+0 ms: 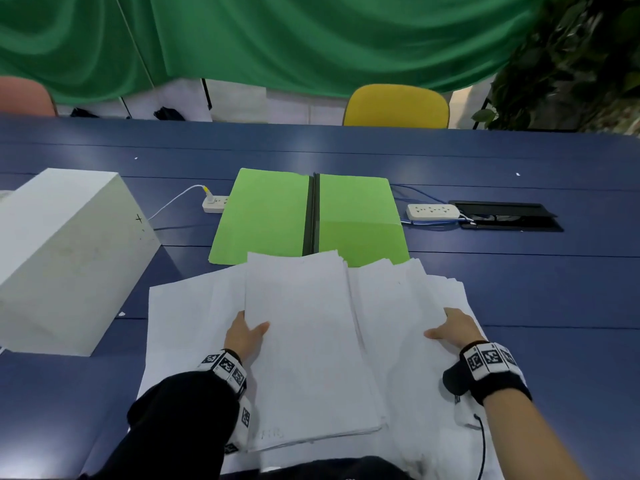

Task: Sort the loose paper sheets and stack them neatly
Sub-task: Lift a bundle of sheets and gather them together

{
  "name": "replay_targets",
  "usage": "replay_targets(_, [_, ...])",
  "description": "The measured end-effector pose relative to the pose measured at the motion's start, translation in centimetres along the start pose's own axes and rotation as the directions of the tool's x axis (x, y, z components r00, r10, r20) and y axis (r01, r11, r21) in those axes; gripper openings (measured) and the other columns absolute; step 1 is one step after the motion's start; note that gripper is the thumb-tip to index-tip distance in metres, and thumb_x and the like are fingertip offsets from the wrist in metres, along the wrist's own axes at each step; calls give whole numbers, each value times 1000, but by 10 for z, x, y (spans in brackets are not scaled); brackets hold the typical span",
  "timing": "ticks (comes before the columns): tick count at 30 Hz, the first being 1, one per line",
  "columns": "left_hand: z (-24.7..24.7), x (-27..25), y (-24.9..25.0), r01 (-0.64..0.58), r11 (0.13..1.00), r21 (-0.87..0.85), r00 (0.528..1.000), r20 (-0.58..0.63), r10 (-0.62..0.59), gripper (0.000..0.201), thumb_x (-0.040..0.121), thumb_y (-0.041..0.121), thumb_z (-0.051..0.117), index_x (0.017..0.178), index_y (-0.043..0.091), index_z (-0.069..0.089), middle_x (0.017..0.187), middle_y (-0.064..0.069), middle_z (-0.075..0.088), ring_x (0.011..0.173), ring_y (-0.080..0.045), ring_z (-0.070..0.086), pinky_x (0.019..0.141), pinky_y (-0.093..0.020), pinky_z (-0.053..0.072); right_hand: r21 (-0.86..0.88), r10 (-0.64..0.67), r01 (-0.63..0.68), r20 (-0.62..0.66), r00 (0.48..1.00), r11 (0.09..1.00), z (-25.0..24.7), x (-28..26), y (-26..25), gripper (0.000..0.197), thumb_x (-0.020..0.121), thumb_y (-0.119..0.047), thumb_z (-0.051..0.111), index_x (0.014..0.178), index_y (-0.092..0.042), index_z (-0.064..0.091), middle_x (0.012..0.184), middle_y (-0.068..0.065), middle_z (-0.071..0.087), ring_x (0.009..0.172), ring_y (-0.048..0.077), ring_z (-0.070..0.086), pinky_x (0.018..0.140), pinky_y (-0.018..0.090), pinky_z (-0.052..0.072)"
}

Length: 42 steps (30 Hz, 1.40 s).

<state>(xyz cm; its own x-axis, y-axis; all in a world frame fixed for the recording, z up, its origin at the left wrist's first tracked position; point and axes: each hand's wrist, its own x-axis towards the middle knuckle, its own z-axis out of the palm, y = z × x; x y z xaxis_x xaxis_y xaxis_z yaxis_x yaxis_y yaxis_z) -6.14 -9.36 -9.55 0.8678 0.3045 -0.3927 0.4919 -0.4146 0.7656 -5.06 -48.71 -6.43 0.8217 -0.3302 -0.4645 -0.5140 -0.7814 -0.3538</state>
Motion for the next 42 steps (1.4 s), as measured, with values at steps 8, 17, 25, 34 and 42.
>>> replay_targets(8, [0, -3, 1, 8, 1000, -16, 1000, 6, -8, 48, 86, 20, 64, 127, 1, 45, 129, -18, 55, 119, -33, 52, 98, -35, 39, 50, -173, 207, -384, 907, 977, -91, -56, -56, 28, 83, -20, 67, 110, -12, 63, 105, 16, 67, 99, 35, 59, 79, 36, 44])
replay_targets(17, [0, -5, 0, 8, 999, -32, 1000, 12, -8, 46, 86, 21, 63, 125, 2, 46, 125, -18, 57, 114, -33, 55, 97, -38, 44, 737, -259, 467, -389, 884, 489, -109, -86, -113, 30, 84, -1, 63, 113, -6, 60, 98, 3, 67, 75, 7, 63, 58, 11, 54])
replay_targets(25, [-8, -6, 0, 35, 997, -70, 992, 122, -27, 56, 82, 30, 62, 128, 5, 44, 128, -15, 53, 111, -31, 53, 96, -38, 43, 519, -192, 222, -113, 975, 825, 28, -57, -136, 35, 74, -4, 75, 103, 3, 55, 92, 8, 52, 81, 14, 56, 70, 22, 45])
replay_targets(34, [-6, 2, 1, 129, 931, -342, 984, 159, -78, 70, 78, 57, 63, 128, 9, 49, 128, -6, 55, 114, -24, 53, 98, -32, 40, -23, -262, 262, 6, 965, 965, 104, -52, -129, 80, 77, -44, 68, 138, -9, 30, 135, 12, 34, 124, 31, 35, 101, 37, 37])
replay_targets(42, [-6, -29, 34, -330, 852, -406, 940, -56, 338, 30, 71, 15, 70, 93, 25, 53, 93, 8, 65, 89, -22, 63, 68, -15, 50, 647, -226, 159, 20, 974, 746, 90, -42, -112, 107, 62, -41, 82, 144, -4, 23, 134, 10, 43, 122, 27, 45, 102, 43, 40])
